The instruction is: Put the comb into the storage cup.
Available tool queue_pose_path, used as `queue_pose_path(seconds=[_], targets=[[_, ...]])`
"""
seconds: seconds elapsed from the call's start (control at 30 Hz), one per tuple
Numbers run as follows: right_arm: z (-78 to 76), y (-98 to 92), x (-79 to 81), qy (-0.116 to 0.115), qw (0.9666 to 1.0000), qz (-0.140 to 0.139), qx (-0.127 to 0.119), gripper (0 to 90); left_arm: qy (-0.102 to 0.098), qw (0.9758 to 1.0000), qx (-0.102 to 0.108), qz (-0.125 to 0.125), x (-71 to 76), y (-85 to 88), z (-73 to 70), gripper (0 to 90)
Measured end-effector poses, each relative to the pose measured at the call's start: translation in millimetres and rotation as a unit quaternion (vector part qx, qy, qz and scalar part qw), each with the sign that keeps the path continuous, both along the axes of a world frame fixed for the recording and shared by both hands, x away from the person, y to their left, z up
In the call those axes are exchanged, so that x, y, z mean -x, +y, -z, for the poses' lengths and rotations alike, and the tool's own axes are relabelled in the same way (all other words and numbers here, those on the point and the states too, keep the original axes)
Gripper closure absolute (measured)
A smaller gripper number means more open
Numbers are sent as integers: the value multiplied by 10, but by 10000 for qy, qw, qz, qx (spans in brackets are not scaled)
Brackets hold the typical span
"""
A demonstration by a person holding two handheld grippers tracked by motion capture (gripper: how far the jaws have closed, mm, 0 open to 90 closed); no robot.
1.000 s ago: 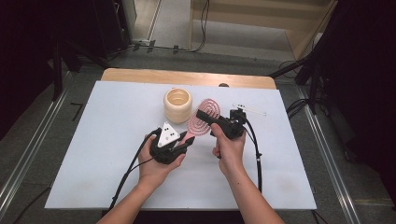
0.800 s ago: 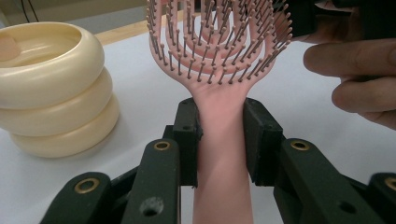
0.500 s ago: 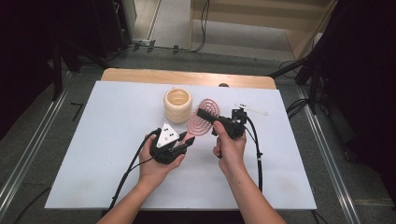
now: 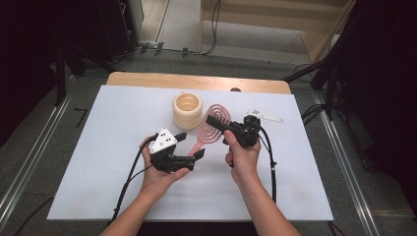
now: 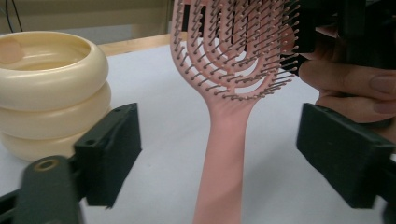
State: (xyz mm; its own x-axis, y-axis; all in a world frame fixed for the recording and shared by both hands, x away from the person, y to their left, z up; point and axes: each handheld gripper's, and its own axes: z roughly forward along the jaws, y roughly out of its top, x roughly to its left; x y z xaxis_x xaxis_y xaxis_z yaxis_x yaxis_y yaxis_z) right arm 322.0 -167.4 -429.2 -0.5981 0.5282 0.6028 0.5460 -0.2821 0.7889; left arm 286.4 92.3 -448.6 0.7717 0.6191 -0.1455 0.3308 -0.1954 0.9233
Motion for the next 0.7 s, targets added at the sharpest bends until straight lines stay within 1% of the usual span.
queue_pose_path(seconds=[0.03,0.07,0.1,0.13,0.17,0.2,0.23,0.27,0.3,0.37,0.43,0.53,0.7], targets=[[-5,2,5,-17,10000,11,-10,620,26,10000,64,-6,-2,31,8,6],[-7,0,9,-62,10000,18,10,620,5,9999,139,17,2,67,17,0],[-9,-1,10,-108,9999,16,29,620,-25,9998,199,-20,9,100,25,0],[-16,2,16,-118,9999,6,34,620,-47,9997,222,-92,16,129,30,0],[-23,4,23,-139,9999,6,63,620,-31,9996,257,-71,14,156,36,0],[-41,11,34,-231,9996,-10,130,620,8,9996,258,-66,8,179,42,0],[-41,11,34,-231,9996,-10,130,620,16,9996,238,-122,7,200,49,0],[-48,14,38,-292,9994,-7,169,620,23,9997,232,-86,4,225,55,0],[-58,18,43,-312,9993,-13,185,620,19,9997,212,-109,8,245,60,0],[-74,17,47,-408,9989,-29,211,621,-30,9998,186,-85,16,295,67,0],[-92,16,50,-482,9986,-32,192,621,-93,9998,135,-140,32,345,73,0],[-100,17,53,-481,9987,-21,191,621,-145,9996,183,-168,52,423,81,0],[-111,32,52,-519,9984,-34,208,621,-285,9993,148,-198,89,546,81,0]])
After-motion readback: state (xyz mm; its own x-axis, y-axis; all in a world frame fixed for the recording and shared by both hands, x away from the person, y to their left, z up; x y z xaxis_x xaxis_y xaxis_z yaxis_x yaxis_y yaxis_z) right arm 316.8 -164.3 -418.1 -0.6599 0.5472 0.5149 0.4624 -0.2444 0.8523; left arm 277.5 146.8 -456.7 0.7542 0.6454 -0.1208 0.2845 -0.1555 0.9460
